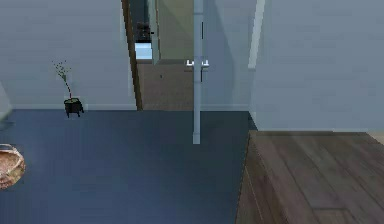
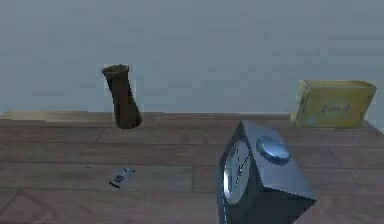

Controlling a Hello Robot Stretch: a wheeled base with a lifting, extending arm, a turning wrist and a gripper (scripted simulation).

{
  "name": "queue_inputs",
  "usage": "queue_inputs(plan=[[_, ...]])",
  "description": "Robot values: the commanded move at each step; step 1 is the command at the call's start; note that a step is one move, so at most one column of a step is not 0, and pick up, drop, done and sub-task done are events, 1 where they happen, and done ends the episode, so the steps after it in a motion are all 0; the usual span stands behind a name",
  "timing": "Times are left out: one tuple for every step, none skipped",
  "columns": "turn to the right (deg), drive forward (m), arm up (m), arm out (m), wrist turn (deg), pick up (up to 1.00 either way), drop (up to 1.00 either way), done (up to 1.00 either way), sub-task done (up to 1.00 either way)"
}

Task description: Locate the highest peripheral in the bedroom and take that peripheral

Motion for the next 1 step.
queue_inputs(plan=[[-21.0, 0.00, 0.00, 0.00, 0.0, 0.00, 0.00, 0.00, 0.00]])
